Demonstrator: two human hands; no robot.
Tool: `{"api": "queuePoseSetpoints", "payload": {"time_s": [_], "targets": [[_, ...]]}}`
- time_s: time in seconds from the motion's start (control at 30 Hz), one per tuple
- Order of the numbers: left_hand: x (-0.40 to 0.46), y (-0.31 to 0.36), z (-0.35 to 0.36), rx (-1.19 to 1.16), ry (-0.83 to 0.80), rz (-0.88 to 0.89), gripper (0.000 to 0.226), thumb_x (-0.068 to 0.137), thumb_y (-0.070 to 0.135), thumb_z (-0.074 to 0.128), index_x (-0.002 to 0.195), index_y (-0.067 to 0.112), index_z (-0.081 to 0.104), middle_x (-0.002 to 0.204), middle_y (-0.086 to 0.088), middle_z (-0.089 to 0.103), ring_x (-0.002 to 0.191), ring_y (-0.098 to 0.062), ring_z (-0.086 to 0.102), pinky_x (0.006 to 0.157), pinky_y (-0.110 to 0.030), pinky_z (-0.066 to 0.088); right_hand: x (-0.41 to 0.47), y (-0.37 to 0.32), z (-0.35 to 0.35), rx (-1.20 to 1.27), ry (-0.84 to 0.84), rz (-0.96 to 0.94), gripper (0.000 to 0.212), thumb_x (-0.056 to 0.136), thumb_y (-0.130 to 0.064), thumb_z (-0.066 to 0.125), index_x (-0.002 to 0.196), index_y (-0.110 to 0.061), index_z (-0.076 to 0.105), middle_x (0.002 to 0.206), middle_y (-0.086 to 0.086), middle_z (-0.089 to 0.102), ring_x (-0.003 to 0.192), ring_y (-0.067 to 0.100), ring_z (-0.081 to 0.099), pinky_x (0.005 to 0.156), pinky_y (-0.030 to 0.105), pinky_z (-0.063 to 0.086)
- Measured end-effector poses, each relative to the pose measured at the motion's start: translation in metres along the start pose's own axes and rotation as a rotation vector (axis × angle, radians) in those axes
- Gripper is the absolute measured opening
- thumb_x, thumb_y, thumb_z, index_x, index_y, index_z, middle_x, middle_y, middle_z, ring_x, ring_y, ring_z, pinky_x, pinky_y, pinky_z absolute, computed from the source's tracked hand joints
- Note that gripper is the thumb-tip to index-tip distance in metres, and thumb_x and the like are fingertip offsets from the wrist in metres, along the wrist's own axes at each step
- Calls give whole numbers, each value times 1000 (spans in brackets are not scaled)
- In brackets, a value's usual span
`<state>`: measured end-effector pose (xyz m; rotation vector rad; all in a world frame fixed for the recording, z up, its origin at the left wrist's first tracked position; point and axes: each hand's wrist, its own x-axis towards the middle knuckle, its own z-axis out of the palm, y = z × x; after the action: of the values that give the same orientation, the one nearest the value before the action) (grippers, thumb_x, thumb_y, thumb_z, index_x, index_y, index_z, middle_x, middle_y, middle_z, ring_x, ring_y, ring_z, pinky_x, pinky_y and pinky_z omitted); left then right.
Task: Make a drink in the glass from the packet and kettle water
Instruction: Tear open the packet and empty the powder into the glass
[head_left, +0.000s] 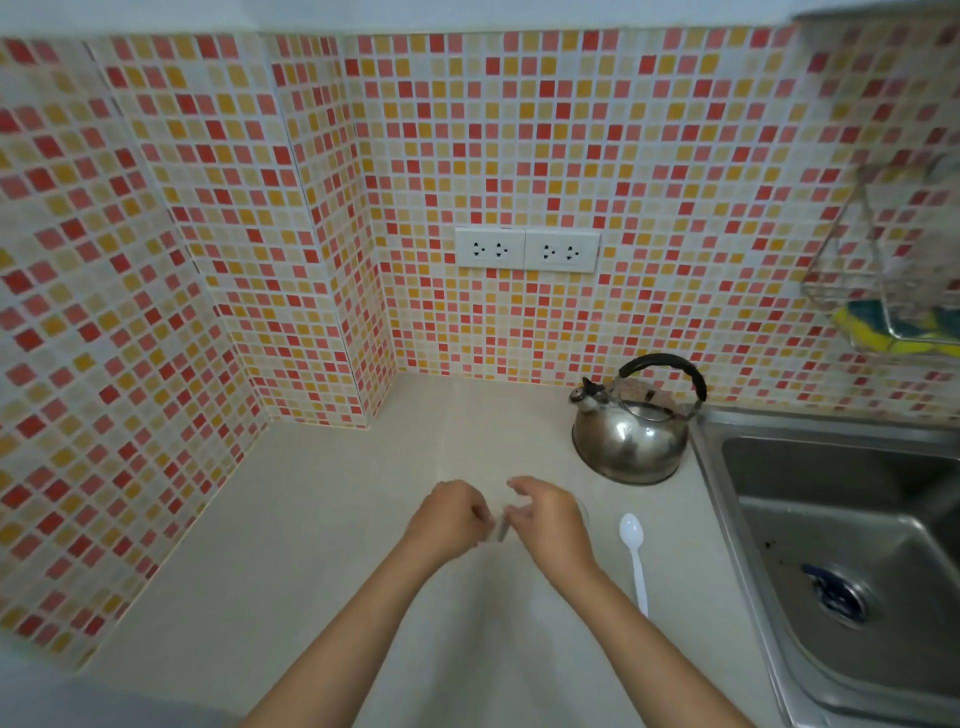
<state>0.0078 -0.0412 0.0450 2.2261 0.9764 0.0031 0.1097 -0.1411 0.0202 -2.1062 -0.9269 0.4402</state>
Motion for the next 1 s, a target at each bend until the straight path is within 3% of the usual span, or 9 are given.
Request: {"api": "queuePoseSetpoints", "payload": {"time_s": [0.03, 0.1, 0.2, 0.3, 0.43, 0.63, 0.87, 1.0], "targets": [[-1, 8, -1, -89, -14, -5, 22, 76, 0, 55, 72, 7, 75, 73, -11, 73, 64, -21, 69, 67, -26, 55, -4, -1, -9, 76, 85, 46, 27, 82, -12, 67, 109, -12, 68, 94, -3, 67, 63, 6, 61, 61, 11, 43], [-6, 24, 2, -246, -60, 6, 22, 76, -4, 59, 66, 12, 71, 65, -7, 69, 52, -9, 64, 57, -15, 50, -9, -1, -26, 197, 158, 132, 5, 79, -14, 70, 84, -14, 73, 73, -4, 67, 55, 10, 61, 60, 25, 51], [-10, 47, 17, -397, -113, 15, 23, 75, -2, 67, 60, 15, 66, 61, -4, 65, 40, 2, 58, 41, -5, 37, -16, 5, -47, 319, 119, 218, 27, 79, -13, 68, 54, -21, 70, 59, 6, 69, 58, 19, 67, 62, 37, 56], [-10, 65, 35, -490, -151, 20, 18, 75, -6, 67, 65, 8, 66, 60, -6, 63, 36, 2, 56, 39, -6, 37, -22, 17, -62, 355, 116, 290, 21, 79, -16, 71, 58, -9, 72, 59, 10, 68, 58, 22, 66, 60, 32, 54], [-8, 78, 50, -592, -210, 36, 26, 79, -2, 72, 60, 10, 59, 54, -2, 59, 42, -6, 55, 43, -10, 41, -28, 29, -79, 548, 103, 381, 15, 81, -4, 68, 67, -5, 71, 52, 9, 62, 47, 17, 59, 44, 20, 52], [-6, 84, 52, -625, -279, 90, 28, 83, 1, 69, 62, 11, 55, 53, 2, 60, 40, 0, 51, 43, -9, 37, -40, 35, -96, 761, 44, 392, 10, 83, -7, 68, 79, 2, 70, 48, 1, 67, 46, 12, 67, 48, 19, 56], [-7, 81, 50, -687, -240, 117, 26, 88, 8, 66, 65, 11, 58, 58, 0, 62, 45, -3, 52, 50, -12, 41, -37, 34, -100, 802, 24, 391, 9, 85, -3, 64, 83, 6, 67, 57, 10, 70, 52, 18, 70, 57, 25, 60], [-12, 78, 55, -696, -189, 149, 26, 91, 6, 62, 65, 11, 59, 59, -2, 62, 50, -6, 56, 57, -19, 44, -33, 28, -99, 583, 7, 403, 12, 83, 4, 58, 87, 12, 66, 60, 14, 67, 46, 16, 68, 52, 26, 58]]}}
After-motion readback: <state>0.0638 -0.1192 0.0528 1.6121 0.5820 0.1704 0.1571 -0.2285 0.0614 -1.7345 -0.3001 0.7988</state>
